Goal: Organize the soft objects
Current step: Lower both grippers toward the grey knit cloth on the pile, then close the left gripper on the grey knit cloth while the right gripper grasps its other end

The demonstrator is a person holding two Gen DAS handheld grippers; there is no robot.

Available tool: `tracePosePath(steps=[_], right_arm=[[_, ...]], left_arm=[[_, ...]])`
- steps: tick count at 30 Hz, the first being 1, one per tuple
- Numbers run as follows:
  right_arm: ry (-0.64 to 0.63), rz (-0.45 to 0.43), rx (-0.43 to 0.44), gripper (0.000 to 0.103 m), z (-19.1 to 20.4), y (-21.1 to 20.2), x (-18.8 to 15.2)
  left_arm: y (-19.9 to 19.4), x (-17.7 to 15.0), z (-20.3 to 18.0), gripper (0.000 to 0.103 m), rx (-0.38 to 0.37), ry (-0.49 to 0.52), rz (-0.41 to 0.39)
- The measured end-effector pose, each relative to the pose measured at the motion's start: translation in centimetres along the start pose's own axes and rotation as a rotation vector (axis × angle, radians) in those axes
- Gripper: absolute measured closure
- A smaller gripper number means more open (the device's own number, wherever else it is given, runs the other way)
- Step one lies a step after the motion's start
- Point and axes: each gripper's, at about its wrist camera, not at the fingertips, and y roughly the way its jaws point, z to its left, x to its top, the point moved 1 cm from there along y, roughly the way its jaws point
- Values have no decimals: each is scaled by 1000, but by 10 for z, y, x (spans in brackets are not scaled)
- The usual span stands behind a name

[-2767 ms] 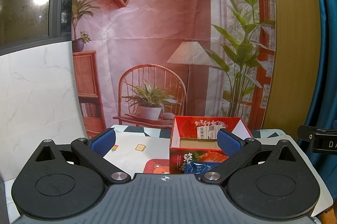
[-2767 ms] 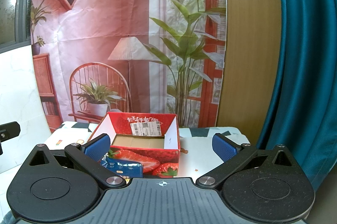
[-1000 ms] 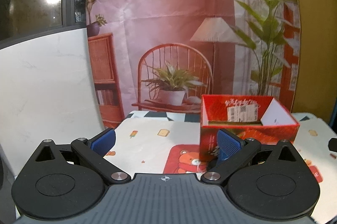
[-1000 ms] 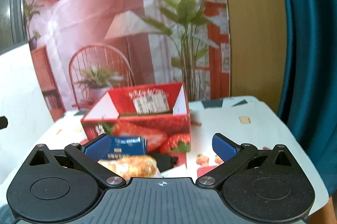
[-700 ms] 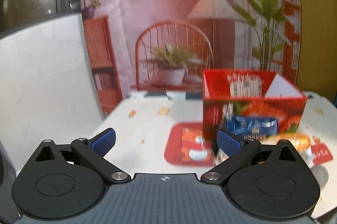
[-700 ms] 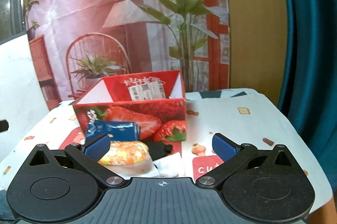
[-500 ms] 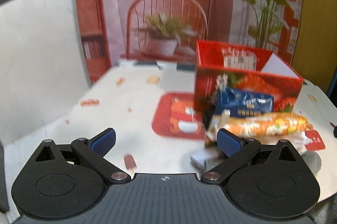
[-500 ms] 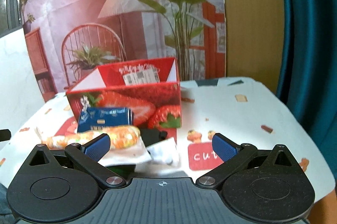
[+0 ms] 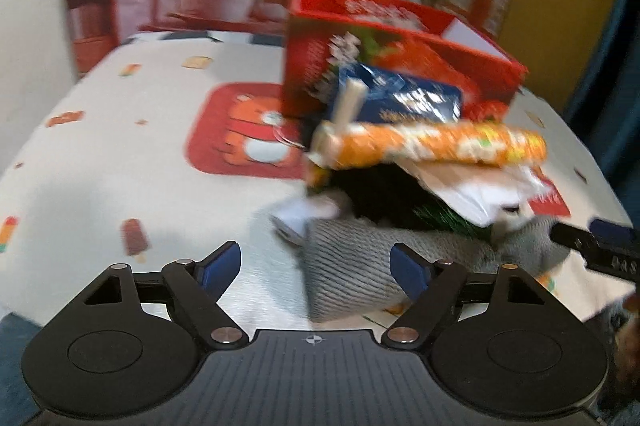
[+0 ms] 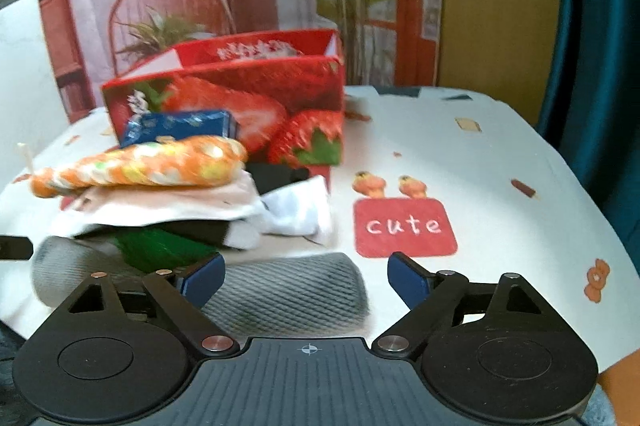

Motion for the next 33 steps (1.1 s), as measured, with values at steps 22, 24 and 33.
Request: tracePosePath(steps=[22,24,33], right_arm=[[52,132,62,31,-8,40,-18],[56,133,63,31,-9,40,-18],[70,132,71,31,-11,40,-18]], left_arm=[[34,-15,-19,72,-37,92,100],[34,-15,-18,72,-39,92,100],[34,-14,-15,72,-50,69,102]])
